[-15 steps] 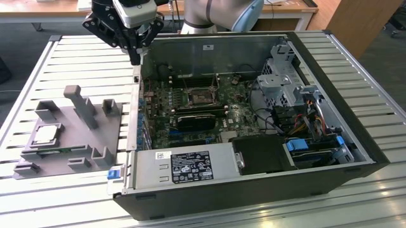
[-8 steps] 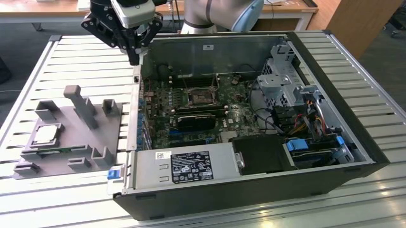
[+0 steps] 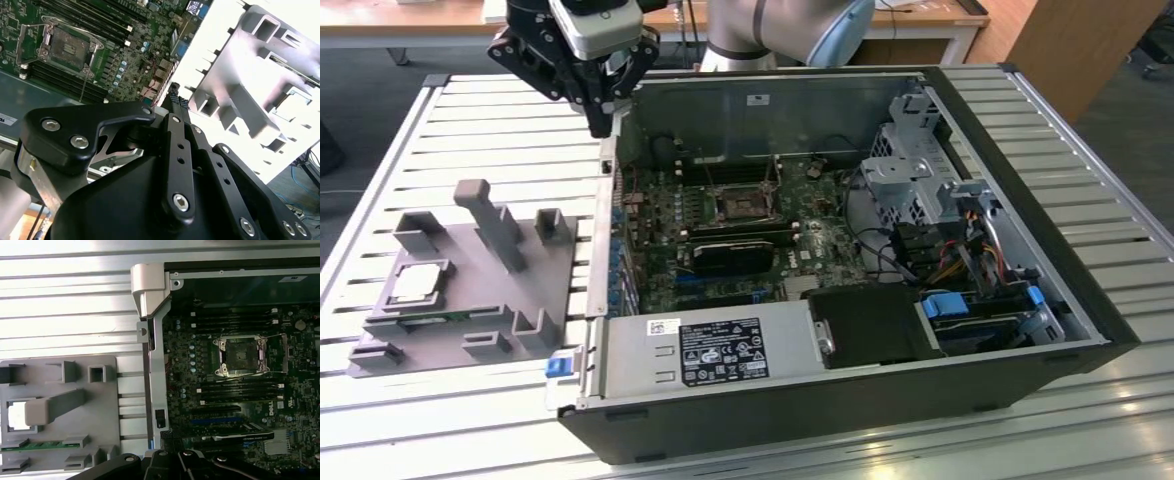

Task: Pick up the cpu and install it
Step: 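Reach for the cpu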

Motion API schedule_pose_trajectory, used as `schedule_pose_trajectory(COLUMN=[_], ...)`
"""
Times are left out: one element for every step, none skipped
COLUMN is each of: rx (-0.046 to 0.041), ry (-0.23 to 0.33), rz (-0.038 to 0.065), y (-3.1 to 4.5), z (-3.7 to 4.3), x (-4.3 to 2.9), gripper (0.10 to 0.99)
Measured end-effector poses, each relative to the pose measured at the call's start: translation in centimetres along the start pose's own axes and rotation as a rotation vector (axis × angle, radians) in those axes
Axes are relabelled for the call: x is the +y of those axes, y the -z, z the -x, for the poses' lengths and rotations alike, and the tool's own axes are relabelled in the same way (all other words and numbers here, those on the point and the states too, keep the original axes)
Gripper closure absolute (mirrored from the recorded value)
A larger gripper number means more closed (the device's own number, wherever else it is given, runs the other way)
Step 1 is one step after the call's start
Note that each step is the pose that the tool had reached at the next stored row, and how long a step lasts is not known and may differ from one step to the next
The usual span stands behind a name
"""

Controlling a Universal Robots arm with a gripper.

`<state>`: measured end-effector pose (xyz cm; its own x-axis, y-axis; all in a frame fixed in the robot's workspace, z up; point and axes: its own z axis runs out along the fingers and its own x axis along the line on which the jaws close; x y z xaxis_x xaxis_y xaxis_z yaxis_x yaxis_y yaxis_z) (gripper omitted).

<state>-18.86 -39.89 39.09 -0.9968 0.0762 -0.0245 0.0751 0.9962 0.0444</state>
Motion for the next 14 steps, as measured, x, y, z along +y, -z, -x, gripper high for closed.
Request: schedule_pose_trajectory(rx=[0.0, 0.0, 0.0, 0.0, 0.0, 0.0001, 0.0, 0.0, 0.0001, 0.0, 0.0001, 0.0001, 0.0, 0.0], ry=[0.0, 0.0, 0.0, 0.0, 0.0, 0.0, 0.0, 0.0, 0.0, 0.0, 0.0, 0.0, 0.0, 0.0], rz=[0.0, 0.0, 0.0, 0.0, 0.0, 0.0, 0.0, 0.0, 0.0, 0.0, 0.0, 0.0, 0.0, 0.0], y=[0.0, 0.0, 0.0, 0.0, 0.0, 0.0, 0.0, -0.01, -0.01, -0.01, -0.01, 0.0, -0.01, -0.01], z=[-0.03, -0.06, -0.09, -0.12, -0.15, -0.18, -0.21, -0.25, -0.29, -0.35, -0.41, -0.49, -0.59, -0.71], x=[0.0, 0.0, -0.01, -0.01, -0.01, -0.01, -0.02, -0.02, -0.02, -0.03, -0.03, -0.04, -0.05, -0.06], gripper=[0.98, 0.98, 0.98, 0.98, 0.98, 0.98, 0.98, 0.98, 0.98, 0.98, 0.98, 0.98, 0.98, 0.98])
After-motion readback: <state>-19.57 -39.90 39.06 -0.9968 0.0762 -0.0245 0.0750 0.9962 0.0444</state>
